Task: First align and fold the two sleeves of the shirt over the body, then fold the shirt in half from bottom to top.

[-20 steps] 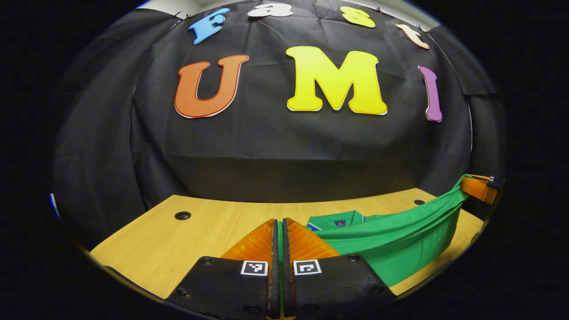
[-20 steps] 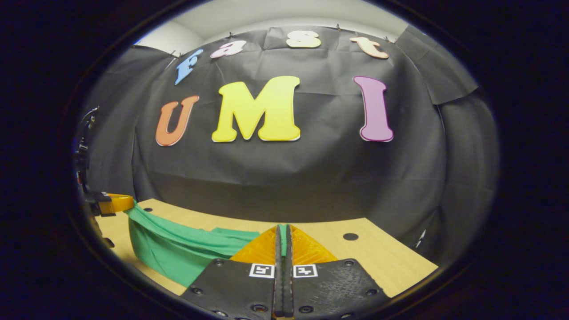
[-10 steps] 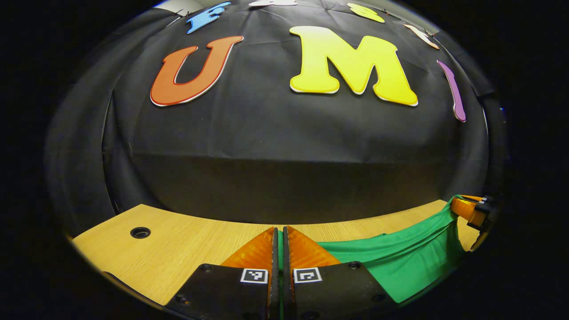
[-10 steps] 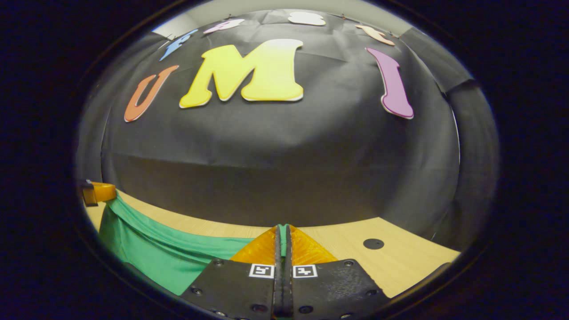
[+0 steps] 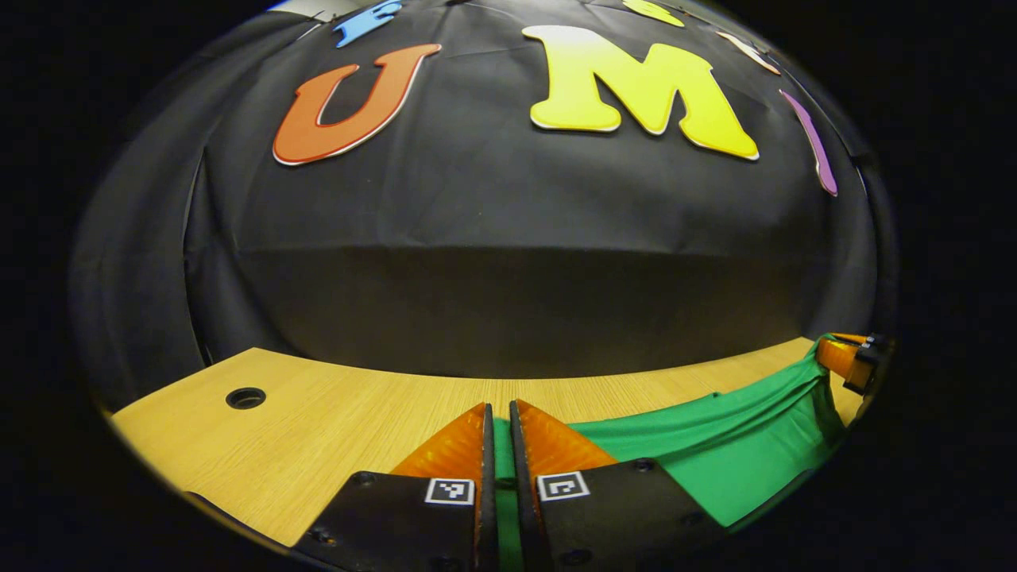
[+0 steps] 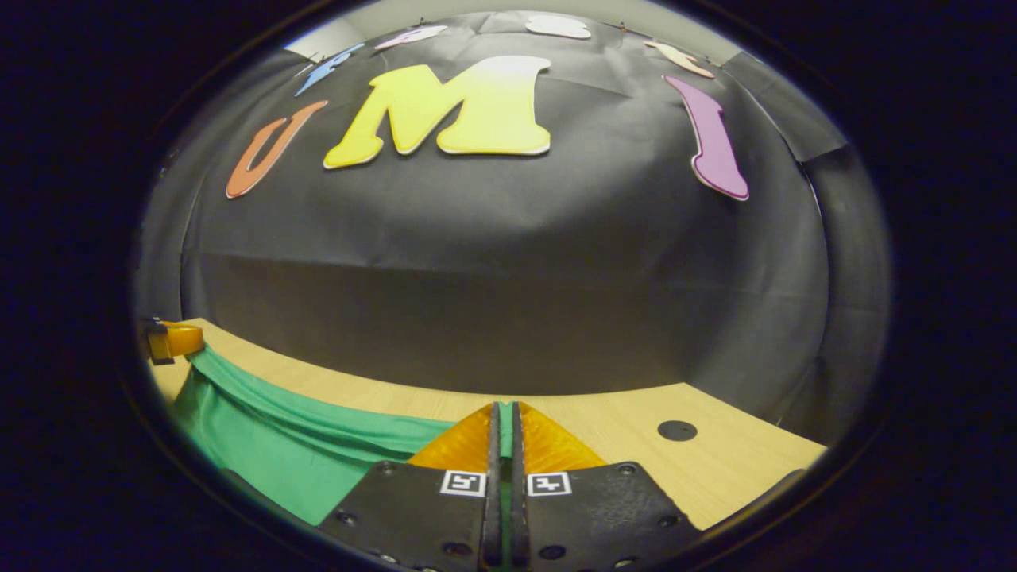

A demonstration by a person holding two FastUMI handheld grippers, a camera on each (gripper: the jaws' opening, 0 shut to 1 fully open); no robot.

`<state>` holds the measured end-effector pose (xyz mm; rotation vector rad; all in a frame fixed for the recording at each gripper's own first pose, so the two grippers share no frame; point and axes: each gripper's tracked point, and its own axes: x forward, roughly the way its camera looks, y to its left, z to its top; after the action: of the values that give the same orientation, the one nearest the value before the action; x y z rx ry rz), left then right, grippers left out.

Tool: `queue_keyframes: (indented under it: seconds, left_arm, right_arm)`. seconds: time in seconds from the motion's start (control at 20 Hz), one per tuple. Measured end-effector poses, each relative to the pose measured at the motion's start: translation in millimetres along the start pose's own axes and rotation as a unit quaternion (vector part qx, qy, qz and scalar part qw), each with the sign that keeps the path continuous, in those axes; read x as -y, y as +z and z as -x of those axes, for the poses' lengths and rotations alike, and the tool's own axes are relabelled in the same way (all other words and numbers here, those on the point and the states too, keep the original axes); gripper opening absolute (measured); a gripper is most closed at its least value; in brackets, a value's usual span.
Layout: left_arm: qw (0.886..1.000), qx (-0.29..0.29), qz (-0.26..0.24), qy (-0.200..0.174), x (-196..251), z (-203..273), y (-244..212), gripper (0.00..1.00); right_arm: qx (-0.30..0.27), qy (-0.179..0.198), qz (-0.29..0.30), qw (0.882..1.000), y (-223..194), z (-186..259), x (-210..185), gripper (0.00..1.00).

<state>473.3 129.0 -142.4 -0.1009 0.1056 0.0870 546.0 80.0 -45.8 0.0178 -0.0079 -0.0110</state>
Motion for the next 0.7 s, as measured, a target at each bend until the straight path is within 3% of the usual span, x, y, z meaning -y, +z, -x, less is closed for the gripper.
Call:
queue_keyframes:
  seconds: [0.1, 0.15, 0.2, 0.25, 0.3, 0.35, 0.7]
  left_arm:
    - [1.000, 0.004, 0.018, 0.007, -5, 4, -1, 0.40]
    - [1.000, 0.004, 0.024, 0.000, -2, 4, -1, 0.63]
    - [1.000, 0.004, 0.027, -0.012, 2, 6, -1, 0.83]
    - [0.999, 0.005, 0.025, -0.028, 6, 7, 0, 0.94]
    - [0.999, 0.009, 0.025, -0.041, 10, 12, 4, 1.00]
    - [0.998, 0.011, 0.023, -0.051, 13, 9, 2, 1.00]
    - [0.998, 0.041, -0.007, -0.049, 16, 12, 8, 1.00]
  right_arm:
    - [-0.004, -0.003, -0.016, 1.000, 0, 1, 3, 0.46]
    - [-0.005, -0.001, -0.024, 1.000, -1, 1, 4, 0.67]
    - [-0.005, 0.002, -0.031, 0.999, -2, 2, 5, 0.75]
    - [-0.005, 0.004, -0.037, 0.999, -1, 3, 5, 0.87]
    - [-0.004, 0.008, -0.040, 0.999, -1, 4, 5, 0.90]
    - [0.001, 0.012, -0.042, 0.999, 1, 6, 3, 0.97]
    - [0.075, 0.027, 0.014, 0.997, 21, 37, -17, 0.99]
